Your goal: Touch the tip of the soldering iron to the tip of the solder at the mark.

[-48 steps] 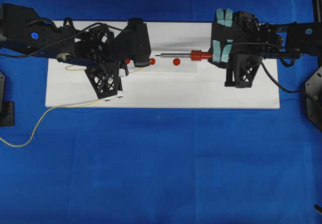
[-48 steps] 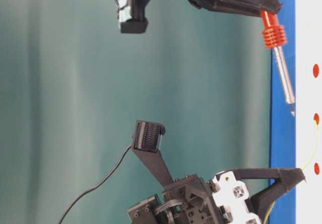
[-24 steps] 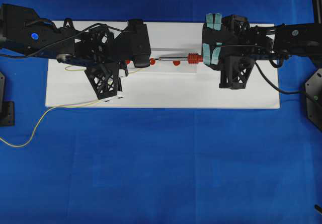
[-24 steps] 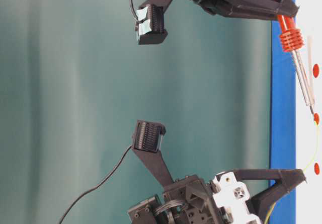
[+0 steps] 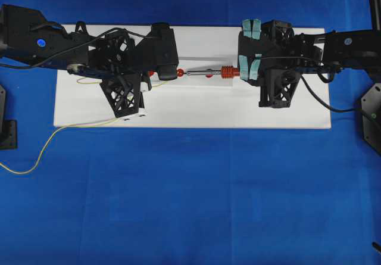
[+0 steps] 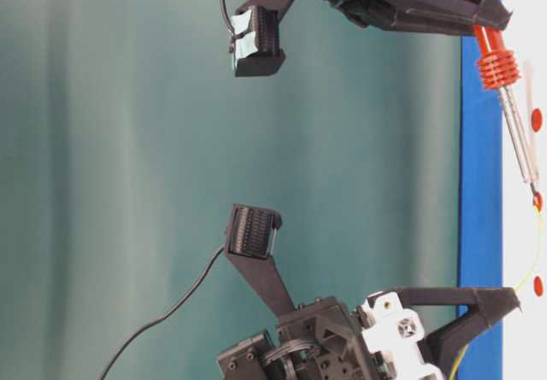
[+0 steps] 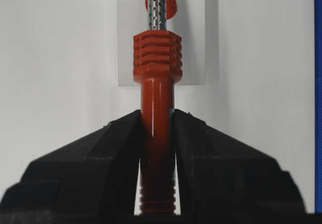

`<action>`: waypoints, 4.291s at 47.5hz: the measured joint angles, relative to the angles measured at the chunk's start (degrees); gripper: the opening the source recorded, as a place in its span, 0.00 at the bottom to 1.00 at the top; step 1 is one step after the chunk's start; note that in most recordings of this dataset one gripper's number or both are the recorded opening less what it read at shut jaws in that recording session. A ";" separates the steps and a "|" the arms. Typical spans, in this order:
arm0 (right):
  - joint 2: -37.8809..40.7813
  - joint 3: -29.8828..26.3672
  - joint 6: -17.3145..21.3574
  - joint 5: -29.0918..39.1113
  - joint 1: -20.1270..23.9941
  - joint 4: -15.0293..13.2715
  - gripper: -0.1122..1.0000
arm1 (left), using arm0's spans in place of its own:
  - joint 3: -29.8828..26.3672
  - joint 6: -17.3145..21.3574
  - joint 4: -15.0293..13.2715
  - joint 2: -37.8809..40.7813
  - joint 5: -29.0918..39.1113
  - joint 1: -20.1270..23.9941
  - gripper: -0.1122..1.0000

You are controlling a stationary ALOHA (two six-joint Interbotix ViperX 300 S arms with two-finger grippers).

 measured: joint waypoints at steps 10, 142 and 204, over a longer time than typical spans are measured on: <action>0.00 0.00 0.00 -0.44 -0.09 0.00 0.16 | 0.00 0.00 0.00 0.00 0.00 -0.09 0.11; 1.23 -0.44 0.00 -0.18 -0.44 -0.18 0.16 | -0.44 0.79 0.00 -0.97 0.88 -0.70 0.11; -17.23 4.75 -0.18 5.10 -0.44 -0.88 0.16 | 12.22 -0.35 -0.09 -21.97 -0.18 -0.79 0.11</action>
